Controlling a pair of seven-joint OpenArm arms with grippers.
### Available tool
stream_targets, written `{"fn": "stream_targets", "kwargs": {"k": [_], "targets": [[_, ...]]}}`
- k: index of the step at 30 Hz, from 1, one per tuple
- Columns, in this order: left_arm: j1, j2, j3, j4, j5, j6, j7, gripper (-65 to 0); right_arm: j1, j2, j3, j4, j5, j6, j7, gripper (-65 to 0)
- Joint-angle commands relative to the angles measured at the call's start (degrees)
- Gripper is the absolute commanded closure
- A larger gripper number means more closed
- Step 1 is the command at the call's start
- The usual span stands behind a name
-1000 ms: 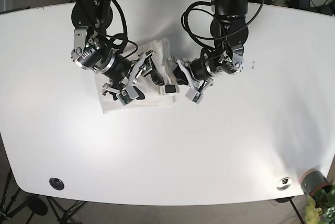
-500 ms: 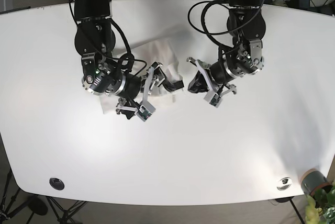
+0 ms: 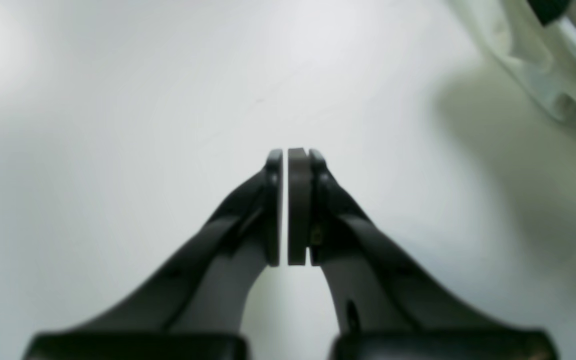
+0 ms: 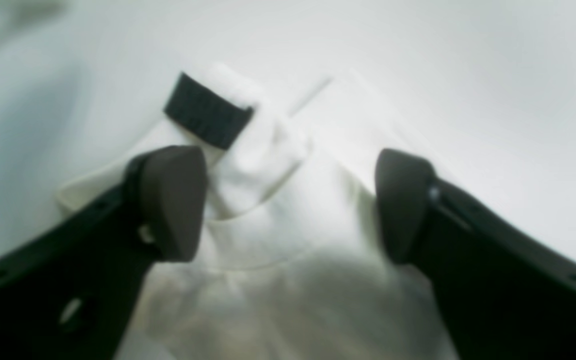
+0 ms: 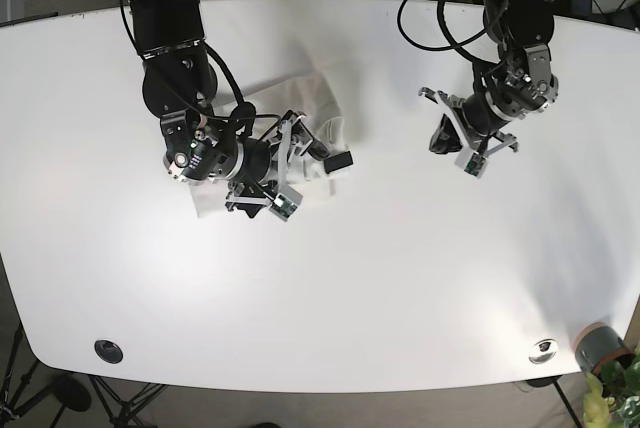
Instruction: Fold the T-shirt properly
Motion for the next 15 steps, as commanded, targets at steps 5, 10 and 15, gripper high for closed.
{"fn": "stream_targets", "kwargs": {"k": [5, 10, 15], "targets": [[0.2, -0.5, -1.3, 0.9, -1.1, -0.1, -1.5, 0.0, 1.8, -0.3, -0.1, -4.0, 1.3, 0.25, 1.6, -23.0], [0.2, -0.6, -1.4, 0.9, -1.1, -0.1, -1.5, 0.0, 2.5, -0.4, 0.0, -5.9, 1.3, 0.25, 1.8, -11.4], [0.2, -0.6, -1.4, 0.9, -1.1, -0.1, -1.5, 0.0, 2.5, -0.4, 0.1, -5.7, 1.8, 0.25, 1.8, 0.0]]}}
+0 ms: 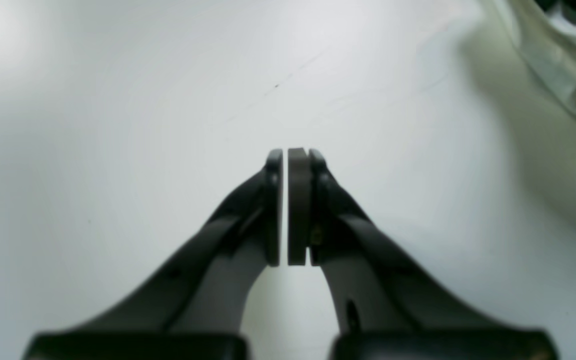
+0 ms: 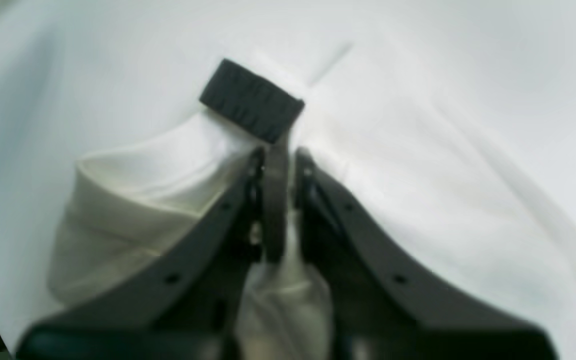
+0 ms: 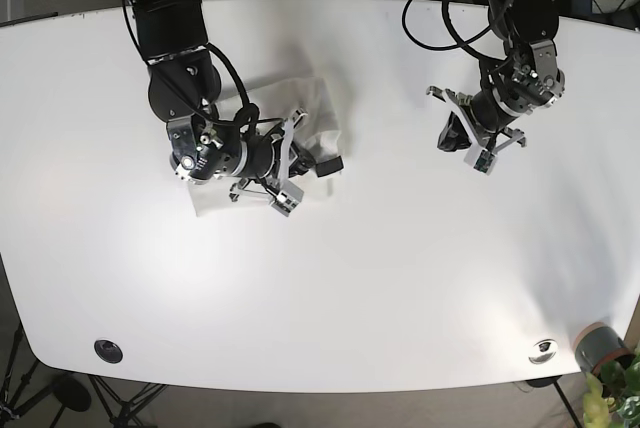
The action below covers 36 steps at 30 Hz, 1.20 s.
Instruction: Fold the T-shirt properly
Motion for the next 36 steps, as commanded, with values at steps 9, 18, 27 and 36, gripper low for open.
{"fn": "stream_targets", "kwargs": {"k": [9, 18, 27, 36], "targets": [[-0.6, -0.6, -0.2, 0.9, -0.9, -0.1, -1.4, 0.0, -1.2, 0.4, 0.4, 13.2, 1.5, 0.34, 0.6, 0.0], [-0.9, -0.5, -0.2, -3.1, -1.0, -0.1, -1.4, 0.0, -1.9, 0.2, 2.8, 22.4, 1.5, 0.56, -1.9, 0.0], [-0.6, -0.3, 0.0, -3.2, -1.0, -0.1, -1.4, 0.0, 1.3, 0.0, 3.3, 18.4, 1.5, 0.56, -1.6, 0.0], [-0.6, -0.4, 0.0, -3.3, -1.0, -0.1, -1.4, 0.0, 2.5, -0.2, 3.0, 13.5, 1.5, 0.56, 1.2, 0.0]]}}
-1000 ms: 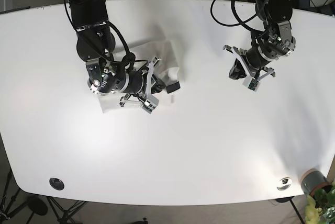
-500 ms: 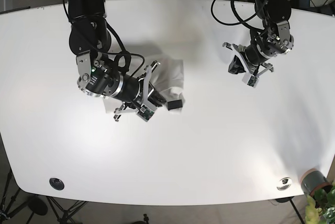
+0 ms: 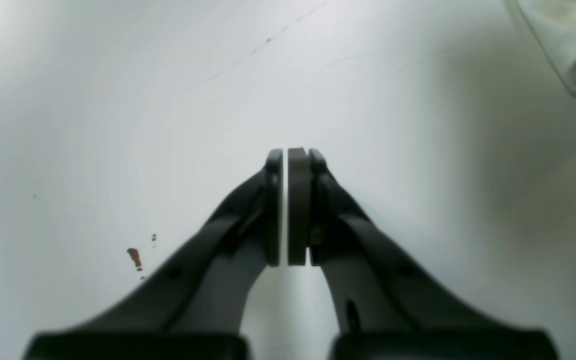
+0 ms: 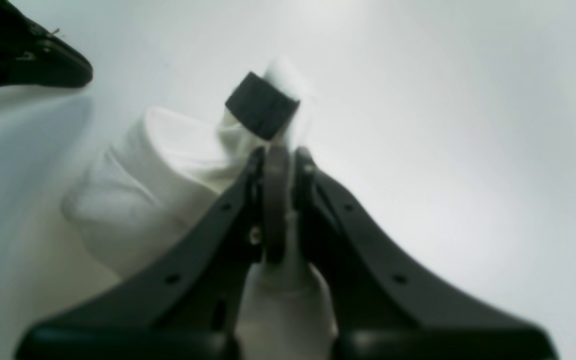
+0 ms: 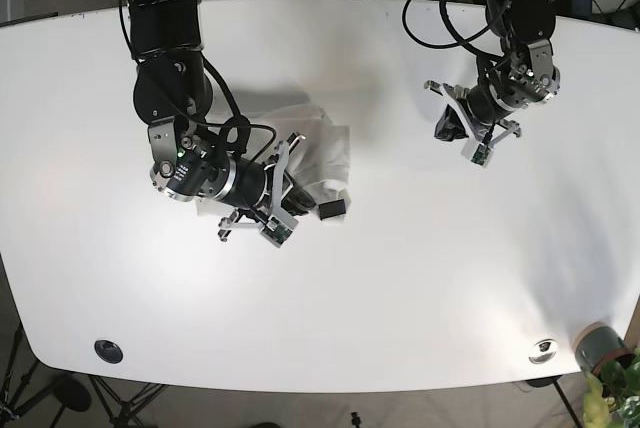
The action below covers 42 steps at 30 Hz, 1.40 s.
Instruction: Fold the T-shirt properly
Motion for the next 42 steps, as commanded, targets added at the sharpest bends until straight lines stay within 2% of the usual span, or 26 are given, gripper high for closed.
{"fn": "stream_targets", "kwargs": {"k": [1, 12, 14, 16, 18, 20, 24, 27, 30, 36, 42], "targets": [[-0.6, -0.5, -0.1, 0.8, -1.0, -0.1, -1.4, 0.0, 1.5, -0.5, -0.1, -1.4, 0.9, 0.08, 2.6, 0.0], [-0.6, -0.5, 0.0, 0.6, -1.0, -0.1, -1.4, 0.0, 2.0, -1.1, -0.3, -16.9, 0.3, -0.05, 15.7, 0.0], [-0.6, -0.5, 0.0, 0.6, -1.0, -0.1, -1.4, 0.0, 2.2, -1.1, -0.3, -19.3, 0.3, -0.05, 17.9, -4.9], [-0.6, -0.5, 0.1, 0.6, -1.0, -0.1, -1.4, 0.0, 2.4, -1.1, -0.1, -20.8, 0.3, -0.14, 19.5, -14.1], [-0.6, -0.5, 0.1, 0.6, -1.0, -0.1, -1.4, 0.0, 2.8, -1.1, 0.0, -21.2, 0.3, -0.14, 20.9, -20.0], [-0.6, -0.5, 0.1, 0.6, -1.0, -0.1, -1.4, 0.0, 3.2, -1.1, 0.0, -21.3, 0.3, -0.23, 21.4, -23.3], [-0.8, -0.4, 1.6, 0.9, -1.0, -0.1, -1.4, 0.0, 3.3, -0.9, 0.0, -18.1, 0.9, -0.23, 20.8, -27.4], [-0.9, -0.4, 3.3, 1.1, -1.0, -0.1, -1.4, 0.0, 3.3, -0.8, 0.1, -13.3, 0.9, -0.23, 17.4, -32.3], [-2.1, -0.4, 4.6, 2.1, -1.0, -0.1, -1.4, 0.0, 3.2, -0.8, 2.0, -9.2, 0.9, -0.23, 14.7, -34.4], [-4.7, -0.2, 8.8, 5.5, -1.0, -0.1, -1.4, 0.0, 2.6, -1.1, 12.2, -0.1, 0.9, -0.23, 6.2, -34.2], [-8.8, 1.0, 14.6, 6.1, -0.6, -0.1, -1.4, 0.0, 1.1, -0.8, 21.7, 5.7, 0.9, 0.08, 0.8, -34.2]]}}
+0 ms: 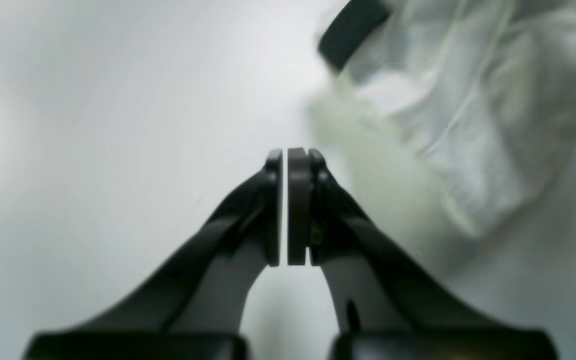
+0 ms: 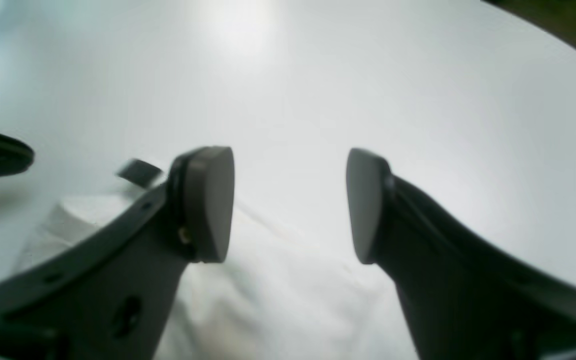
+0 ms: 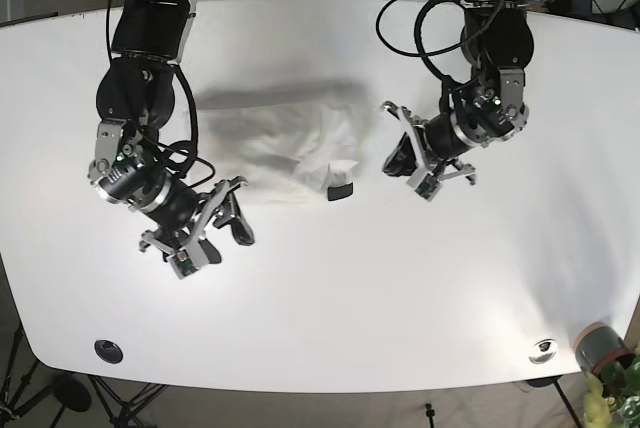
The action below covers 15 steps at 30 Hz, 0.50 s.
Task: Fold the T-shirt properly
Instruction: 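Grasp the folded bundle's sides with both grippers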
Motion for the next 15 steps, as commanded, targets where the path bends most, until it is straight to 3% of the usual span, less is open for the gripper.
{"fn": "stream_targets", "kwargs": {"k": [1, 8, 13, 15], "targets": [[-2.1, -0.1, 2.4, 1.4, -1.0, -0.1, -1.5, 0.0, 0.3, 0.4, 2.9, 3.8, 1.1, 0.41, 0.1, -34.2], [-6.1, 2.3, 10.3, 1.0, -0.9, -0.1, -1.5, 0.0, -3.8, 1.6, 6.8, 5.4, 1.1, 0.41, -1.2, -32.0], [-7.4, 3.7, 15.6, -1.5, -1.0, -0.1, -1.6, 0.0, -5.6, 1.7, 6.6, 1.9, 1.1, 0.41, 0.2, -16.0], [-7.7, 3.7, 17.3, -2.6, -1.3, -0.1, -1.6, 0.0, -5.6, 1.7, 6.5, -0.7, 1.1, 0.41, 1.5, -12.7]]}}
